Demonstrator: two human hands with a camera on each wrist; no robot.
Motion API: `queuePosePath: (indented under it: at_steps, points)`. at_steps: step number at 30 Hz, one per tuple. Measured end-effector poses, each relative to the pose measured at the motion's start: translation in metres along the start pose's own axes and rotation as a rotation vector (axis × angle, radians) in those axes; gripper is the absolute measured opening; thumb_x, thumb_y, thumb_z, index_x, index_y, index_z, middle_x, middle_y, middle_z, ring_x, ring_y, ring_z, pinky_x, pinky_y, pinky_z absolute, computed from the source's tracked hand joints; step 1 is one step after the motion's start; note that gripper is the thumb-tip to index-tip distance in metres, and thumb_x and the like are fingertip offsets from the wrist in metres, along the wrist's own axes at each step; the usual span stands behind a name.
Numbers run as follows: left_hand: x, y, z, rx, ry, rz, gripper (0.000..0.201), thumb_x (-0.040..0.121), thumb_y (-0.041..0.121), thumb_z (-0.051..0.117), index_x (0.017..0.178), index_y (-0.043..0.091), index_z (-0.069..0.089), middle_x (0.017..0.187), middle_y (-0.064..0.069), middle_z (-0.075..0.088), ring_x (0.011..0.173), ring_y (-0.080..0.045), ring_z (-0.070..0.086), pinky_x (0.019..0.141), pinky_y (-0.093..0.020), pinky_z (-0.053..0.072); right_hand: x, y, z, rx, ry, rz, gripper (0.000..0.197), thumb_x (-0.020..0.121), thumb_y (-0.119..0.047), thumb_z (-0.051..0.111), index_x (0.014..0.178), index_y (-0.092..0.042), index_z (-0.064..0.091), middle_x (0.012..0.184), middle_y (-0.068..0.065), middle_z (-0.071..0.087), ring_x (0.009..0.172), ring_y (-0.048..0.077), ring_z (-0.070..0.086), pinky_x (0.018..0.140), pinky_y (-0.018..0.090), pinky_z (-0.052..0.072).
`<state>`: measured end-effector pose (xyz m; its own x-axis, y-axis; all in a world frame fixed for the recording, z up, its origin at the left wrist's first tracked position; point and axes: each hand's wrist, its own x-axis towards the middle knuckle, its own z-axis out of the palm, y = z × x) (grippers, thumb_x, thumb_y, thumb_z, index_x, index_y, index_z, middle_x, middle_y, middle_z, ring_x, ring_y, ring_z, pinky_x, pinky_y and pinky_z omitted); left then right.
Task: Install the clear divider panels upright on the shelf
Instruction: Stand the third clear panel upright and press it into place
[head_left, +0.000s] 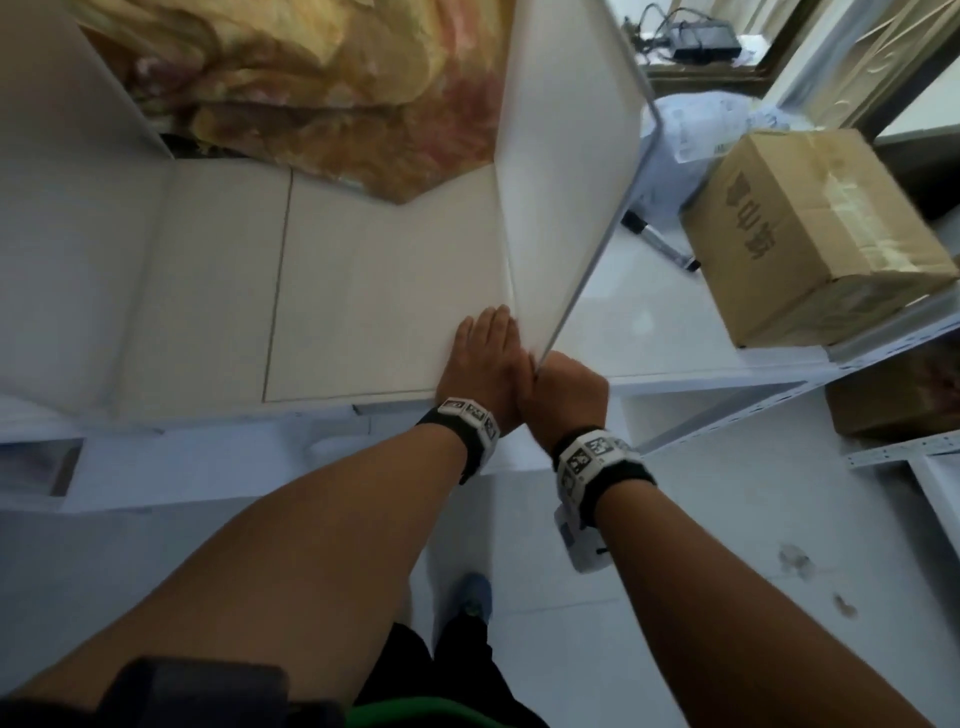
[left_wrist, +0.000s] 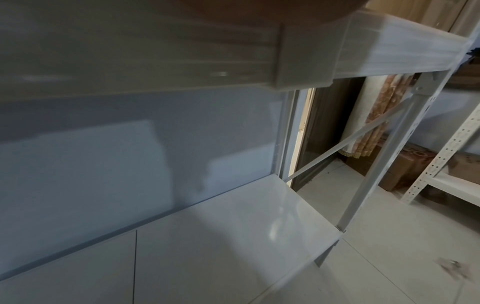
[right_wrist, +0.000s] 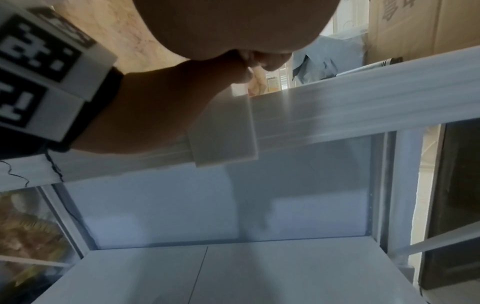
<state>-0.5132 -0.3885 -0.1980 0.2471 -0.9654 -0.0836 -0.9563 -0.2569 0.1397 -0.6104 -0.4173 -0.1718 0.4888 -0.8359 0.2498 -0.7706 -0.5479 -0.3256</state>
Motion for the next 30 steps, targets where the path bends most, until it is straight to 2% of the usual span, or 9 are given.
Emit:
queuePosePath:
  at_steps: [5,9,12,15,17,19,24,30]
  points:
    - [0.004,0.002,0.005,0.010,0.011,0.008,0.065,0.092,0.029,0.030,0.148,-0.003,0.027,0.156,-0.020,0.030,0.145,-0.034,0.026,0.120,-0.049,0.019,0.002,0.003,-0.002,-0.008,0.085,-0.115,0.039,0.084,-0.018,0.071,0.051,-0.008,0.051,0.046,0.011,0.054,0.038,0.028,0.049,0.044,0.024,0.029]
    - [0.000,-0.001,0.007,0.041,0.022,0.025,0.070,0.092,0.030,0.039,0.148,-0.008,0.022,0.157,-0.023,0.026,0.147,-0.035,0.021,0.121,-0.049,0.015,0.004,0.006,0.011,-0.005,0.124,-0.134,0.043,0.085,-0.021,0.069,0.048,-0.011,0.048,0.044,0.007,0.052,0.037,0.026,0.045,0.043,0.023,0.026]
    - [0.001,0.000,0.012,0.057,0.051,0.023,0.069,0.093,0.030,0.037,0.149,-0.007,0.021,0.157,-0.022,0.025,0.147,-0.034,0.021,0.121,-0.048,0.015,0.004,0.009,0.018,0.016,0.197,-0.161,0.044,0.083,-0.021,0.069,0.046,-0.013,0.045,0.042,0.007,0.050,0.036,0.025,0.043,0.042,0.022,0.026]
    - [0.003,-0.002,0.015,0.043,0.095,0.010,0.067,0.091,0.031,0.024,0.148,-0.004,0.026,0.156,-0.021,0.029,0.146,-0.033,0.025,0.120,-0.048,0.018,0.005,0.012,0.023,0.069,0.289,-0.163,0.049,0.085,-0.020,0.067,0.049,-0.020,0.033,0.039,0.006,0.045,0.036,0.021,0.031,0.044,0.022,0.023]
    - [0.004,-0.001,0.014,0.054,0.094,0.022,0.075,0.085,0.034,0.010,0.147,-0.004,0.029,0.156,-0.021,0.030,0.145,-0.034,0.026,0.120,-0.049,0.019,0.006,0.017,0.028,0.076,0.321,-0.124,0.047,0.089,-0.026,0.055,0.049,-0.018,0.033,0.039,0.006,0.043,0.037,0.021,0.029,0.046,0.023,0.021]
    - [0.005,0.001,0.014,0.060,0.088,0.029,0.080,0.082,0.035,0.002,0.147,-0.004,0.029,0.156,-0.022,0.030,0.145,-0.034,0.026,0.120,-0.049,0.020,0.007,0.022,0.032,0.081,0.322,-0.089,0.046,0.089,-0.031,0.046,0.047,-0.016,0.035,0.039,0.005,0.041,0.036,0.022,0.031,0.046,0.023,0.021]
    - [0.006,0.002,0.014,0.037,0.117,0.005,0.079,0.086,0.038,0.004,0.148,-0.006,0.027,0.157,-0.024,0.027,0.145,-0.035,0.026,0.120,-0.049,0.019,0.009,0.029,0.035,0.135,0.344,-0.148,0.044,0.088,-0.029,0.045,0.047,-0.017,0.032,0.036,0.007,0.039,0.035,0.021,0.028,0.045,0.023,0.022]
    - [0.007,0.003,0.018,0.022,0.150,-0.051,0.076,0.090,0.036,0.001,0.150,-0.006,0.019,0.160,-0.026,0.012,0.147,-0.035,0.022,0.120,-0.048,0.020,0.009,0.026,0.030,0.129,0.326,-0.185,0.044,0.089,-0.030,0.045,0.049,-0.019,0.031,0.042,-0.003,0.027,0.035,0.019,0.026,0.047,0.022,0.020]
